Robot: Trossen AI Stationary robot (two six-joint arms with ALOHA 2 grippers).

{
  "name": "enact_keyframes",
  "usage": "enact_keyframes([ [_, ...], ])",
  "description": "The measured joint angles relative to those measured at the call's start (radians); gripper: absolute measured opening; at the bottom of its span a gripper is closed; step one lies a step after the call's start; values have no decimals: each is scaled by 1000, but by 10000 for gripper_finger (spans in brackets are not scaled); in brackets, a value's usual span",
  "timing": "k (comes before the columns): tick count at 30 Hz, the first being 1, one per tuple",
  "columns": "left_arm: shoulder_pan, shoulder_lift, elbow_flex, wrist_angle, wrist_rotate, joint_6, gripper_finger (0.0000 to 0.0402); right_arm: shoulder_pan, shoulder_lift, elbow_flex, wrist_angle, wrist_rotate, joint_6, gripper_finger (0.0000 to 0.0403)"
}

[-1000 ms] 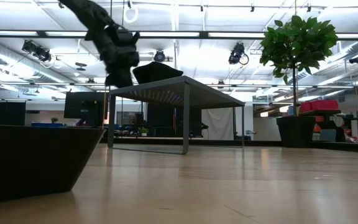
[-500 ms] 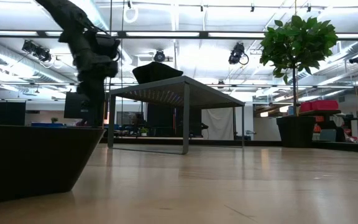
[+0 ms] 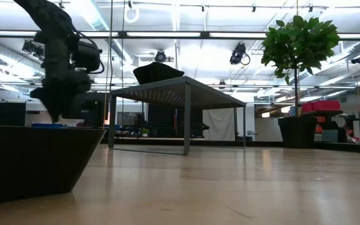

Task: Pick & Place Mini shaped plates
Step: Stack the black square shaped plate on top of the black square shaped plate on the shelf

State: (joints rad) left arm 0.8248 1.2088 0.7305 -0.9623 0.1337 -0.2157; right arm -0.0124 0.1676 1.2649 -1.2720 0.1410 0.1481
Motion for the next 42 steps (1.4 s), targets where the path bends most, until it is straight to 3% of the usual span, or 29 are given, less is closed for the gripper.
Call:
enact_keyframes([
  [12, -86, -1, -150, 54, -21, -170, 190, 0, 0, 0, 0, 0, 0, 20],
  [21, -129, -1, -196, 170, -21, -354, 190, 0, 0, 0, 0, 0, 0, 20],
  [31, -182, 0, -251, 247, -26, -441, 188, 0, 0, 0, 0, 0, 0, 20],
  [42, -190, 0, -254, 257, -28, -454, 101, 0, 0, 0, 0, 0, 0, 20],
])
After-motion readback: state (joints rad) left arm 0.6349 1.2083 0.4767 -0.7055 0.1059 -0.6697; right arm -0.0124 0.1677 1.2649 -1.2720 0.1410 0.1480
